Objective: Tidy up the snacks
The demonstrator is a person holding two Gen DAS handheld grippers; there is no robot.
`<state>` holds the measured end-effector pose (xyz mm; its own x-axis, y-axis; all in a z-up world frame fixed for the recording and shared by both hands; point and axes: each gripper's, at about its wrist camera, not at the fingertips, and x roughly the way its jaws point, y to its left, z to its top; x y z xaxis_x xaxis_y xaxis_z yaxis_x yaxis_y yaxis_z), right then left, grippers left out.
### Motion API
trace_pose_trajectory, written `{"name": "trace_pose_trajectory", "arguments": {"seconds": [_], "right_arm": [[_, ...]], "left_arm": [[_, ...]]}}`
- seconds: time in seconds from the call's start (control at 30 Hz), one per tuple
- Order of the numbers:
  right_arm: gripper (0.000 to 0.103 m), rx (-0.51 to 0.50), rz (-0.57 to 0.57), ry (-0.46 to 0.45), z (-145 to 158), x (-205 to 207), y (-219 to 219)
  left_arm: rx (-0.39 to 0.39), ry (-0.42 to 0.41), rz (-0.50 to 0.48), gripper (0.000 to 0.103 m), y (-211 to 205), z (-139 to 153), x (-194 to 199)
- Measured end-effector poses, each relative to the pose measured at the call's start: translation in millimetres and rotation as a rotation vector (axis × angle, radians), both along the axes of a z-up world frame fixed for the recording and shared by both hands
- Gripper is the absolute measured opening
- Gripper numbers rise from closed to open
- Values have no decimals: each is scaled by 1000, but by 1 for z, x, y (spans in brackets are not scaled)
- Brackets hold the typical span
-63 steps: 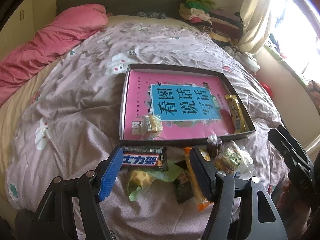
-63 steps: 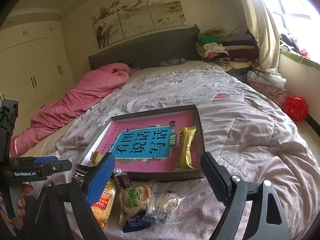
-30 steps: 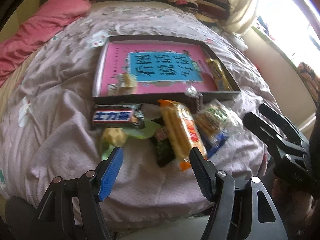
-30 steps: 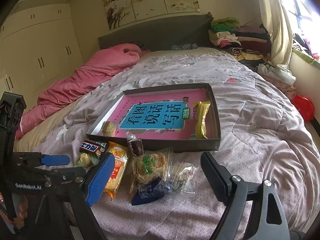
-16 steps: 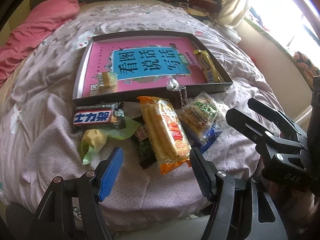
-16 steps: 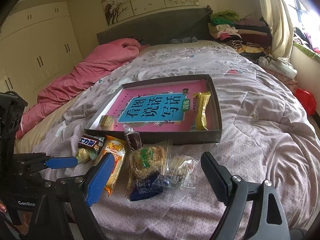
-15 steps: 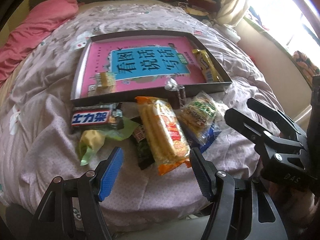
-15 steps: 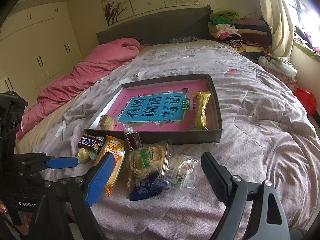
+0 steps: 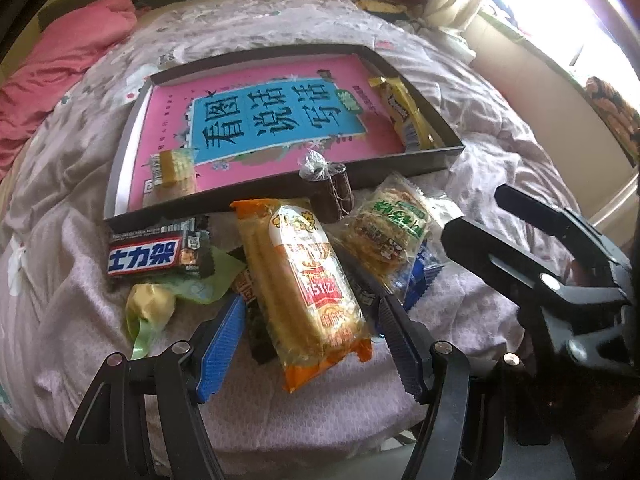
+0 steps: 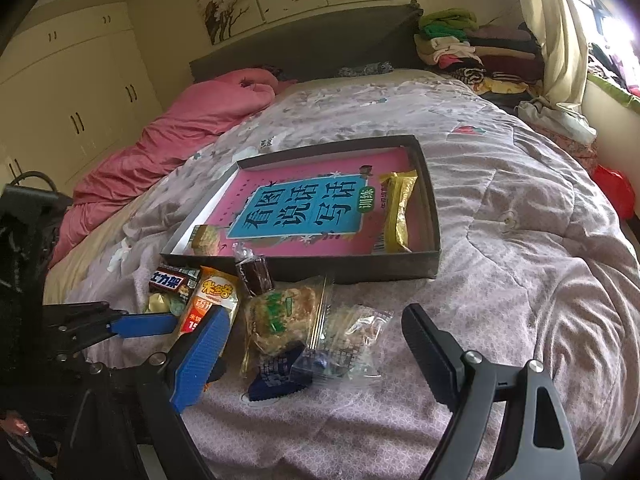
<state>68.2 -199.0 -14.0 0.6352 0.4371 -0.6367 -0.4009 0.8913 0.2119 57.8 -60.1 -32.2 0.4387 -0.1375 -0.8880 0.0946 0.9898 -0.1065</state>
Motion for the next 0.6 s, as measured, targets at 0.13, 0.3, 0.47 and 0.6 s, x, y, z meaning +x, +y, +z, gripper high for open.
{"name": "trace_pose_trajectory", "arguments": {"seconds": [0.13, 0.3, 0.47, 0.6], "right_arm": [[88, 1, 18, 5, -2, 2, 1], [88, 2, 57, 35, -9, 15, 7], [88, -24, 88, 55, -17, 22, 14], [88, -55, 114, 57, -22, 23, 20]], "left_arm": [[7, 17, 13, 70, 5, -6, 7], [-49, 19, 24, 70, 19, -7, 5], [-81, 8, 66, 70, 38, -5, 5], [-108, 13, 77, 70, 47, -4, 9]]}}
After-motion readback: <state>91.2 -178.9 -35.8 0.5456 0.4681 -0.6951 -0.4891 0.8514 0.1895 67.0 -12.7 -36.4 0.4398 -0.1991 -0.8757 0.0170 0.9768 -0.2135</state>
